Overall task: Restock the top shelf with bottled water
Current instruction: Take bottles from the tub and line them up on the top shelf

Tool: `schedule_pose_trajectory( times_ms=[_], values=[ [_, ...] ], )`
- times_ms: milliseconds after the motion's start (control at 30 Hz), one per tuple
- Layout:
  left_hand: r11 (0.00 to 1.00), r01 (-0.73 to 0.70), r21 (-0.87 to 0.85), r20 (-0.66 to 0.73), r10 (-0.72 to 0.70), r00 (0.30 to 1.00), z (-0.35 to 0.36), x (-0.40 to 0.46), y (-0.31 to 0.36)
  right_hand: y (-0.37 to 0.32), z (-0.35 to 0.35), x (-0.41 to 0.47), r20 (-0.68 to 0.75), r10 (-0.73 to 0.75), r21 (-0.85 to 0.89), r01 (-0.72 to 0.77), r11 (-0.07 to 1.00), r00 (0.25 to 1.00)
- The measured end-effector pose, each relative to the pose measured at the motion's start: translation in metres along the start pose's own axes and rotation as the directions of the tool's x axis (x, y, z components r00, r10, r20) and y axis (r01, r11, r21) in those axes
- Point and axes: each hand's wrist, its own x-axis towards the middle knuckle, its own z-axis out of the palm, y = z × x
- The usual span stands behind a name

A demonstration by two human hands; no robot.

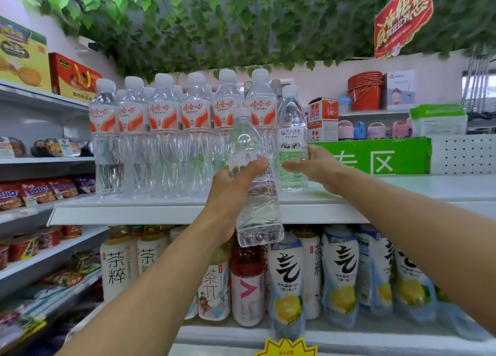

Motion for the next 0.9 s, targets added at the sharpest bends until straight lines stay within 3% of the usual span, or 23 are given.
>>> schedule_pose_trajectory(
  times_ms=[100,233,333,400,467,567,633,667,767,900],
  values=[
    [1.000,-0.006,0.002,0.002,0.006,1.000,0.001,-0.001,0.002,-0.004,0.001,-0.009,-0.032,-0.017,-0.075,0.015,0.997,0.999],
    [1.000,-0.012,-0.021,0.002,0.013,1.000,0.001,-0.008,0.007,-0.026,0.005,-0.061,-0.233,-0.258,-0.156,0.226,0.962,0.938],
    [0.992,-0.011,-0.125,0.045,0.017,0.999,-0.003,-0.010,0.005,-0.043,0.008,-0.109,-0.055,-0.320,-0.012,0.320,0.947,0.946],
    [0.973,0.004,-0.231,0.100,0.019,0.995,-0.005,-0.014,0.004,-0.047,0.013,-0.134,0.162,-0.267,0.013,0.269,0.963,0.950],
    [0.957,0.017,-0.291,0.112,0.016,0.994,-0.002,-0.019,0.005,-0.048,0.023,-0.154,0.286,-0.206,-0.027,0.222,0.975,0.936],
    [0.980,-0.035,-0.198,0.006,0.037,0.999,0.012,-0.027,0.013,-0.042,0.039,-0.164,0.208,-0.209,-0.006,0.215,0.977,0.956],
    [0.979,-0.036,-0.202,0.029,0.043,0.999,0.015,-0.029,0.022,-0.038,0.040,-0.164,0.176,-0.211,0.168,0.182,0.969,0.962],
    [0.970,-0.015,-0.241,0.070,0.032,0.997,0.013,-0.029,0.027,-0.037,0.037,-0.163,0.226,-0.224,0.312,0.148,0.938,0.948],
    [0.917,0.100,-0.387,0.193,-0.026,0.981,0.004,-0.023,0.039,-0.030,0.030,-0.164,0.457,-0.323,0.704,-0.114,0.701,0.829],
    [0.876,0.164,-0.454,0.298,-0.024,0.954,0.005,-0.023,0.050,-0.023,0.033,-0.171,0.621,-0.477,0.772,-0.380,0.509,0.622]
  ],
)
